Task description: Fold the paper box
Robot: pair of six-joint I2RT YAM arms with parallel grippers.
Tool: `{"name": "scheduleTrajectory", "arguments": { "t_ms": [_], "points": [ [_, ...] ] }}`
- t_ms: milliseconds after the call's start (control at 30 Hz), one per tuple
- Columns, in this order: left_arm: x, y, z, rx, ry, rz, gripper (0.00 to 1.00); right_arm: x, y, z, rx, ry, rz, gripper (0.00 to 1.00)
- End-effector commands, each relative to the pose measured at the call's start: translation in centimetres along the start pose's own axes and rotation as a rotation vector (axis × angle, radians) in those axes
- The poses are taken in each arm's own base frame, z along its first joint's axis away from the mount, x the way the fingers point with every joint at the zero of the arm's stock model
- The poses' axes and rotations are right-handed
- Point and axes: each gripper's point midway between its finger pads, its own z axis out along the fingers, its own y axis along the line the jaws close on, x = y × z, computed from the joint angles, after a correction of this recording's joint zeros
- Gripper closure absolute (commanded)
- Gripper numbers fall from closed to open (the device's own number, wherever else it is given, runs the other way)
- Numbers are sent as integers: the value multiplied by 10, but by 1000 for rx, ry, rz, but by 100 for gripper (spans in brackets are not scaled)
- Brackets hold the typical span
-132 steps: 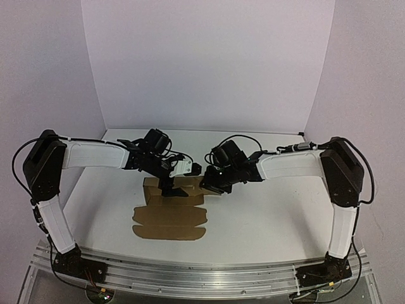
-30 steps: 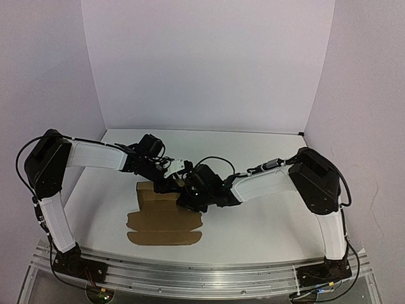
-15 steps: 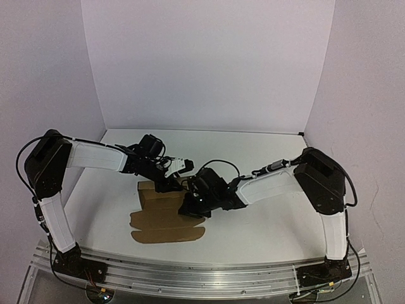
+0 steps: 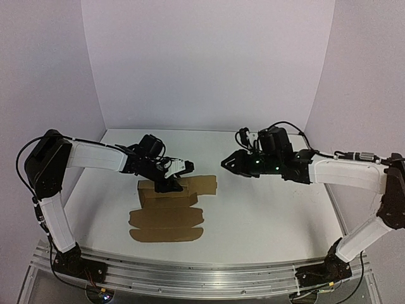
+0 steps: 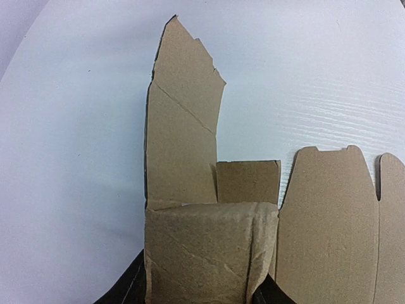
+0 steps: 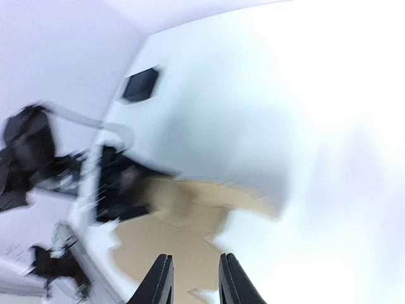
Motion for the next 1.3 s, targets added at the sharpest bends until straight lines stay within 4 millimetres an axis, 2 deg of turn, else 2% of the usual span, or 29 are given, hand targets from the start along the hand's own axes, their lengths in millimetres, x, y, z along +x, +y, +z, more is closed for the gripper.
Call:
{"name": "scheduleTrajectory", "arguments": {
  "t_ms": [0, 133, 267, 367, 400, 500, 633, 900, 1067, 1267],
  "points": [
    [-9, -3, -8, 8, -25, 40, 59, -1, -78, 37, 197, 62, -60, 73],
    [-9, -4, -8, 9, -26, 51, 59, -4, -92, 83, 139, 151, -67, 75],
    [-9, -2, -7, 3, -24, 46, 59, 20, -96, 123, 63, 258, -35, 77],
    [-9, -2, -6, 6, -26, 43, 60, 38, -88, 138, 8, 304, -26, 78],
    [-9, -2, -6, 6, -25, 41, 60, 43, -80, 143, -26, 308, -42, 78],
    [-9, -1, -5, 1, -26, 40, 60, 59, -56, 148, -119, 321, -77, 78],
    [-11, 2, -6, -13, -30, 32, 60, 77, -31, 141, -219, 318, -93, 78],
    [-8, 0, -8, -12, -23, 23, 60, 117, -7, 130, -192, 327, -172, 78],
    [-9, -3, -9, 3, -25, 22, 60, 113, 0, 135, -139, 263, -219, 76],
    [-6, -5, -10, 6, -16, 15, 60, 104, 12, 135, -82, 179, -318, 63]
  ]
}}
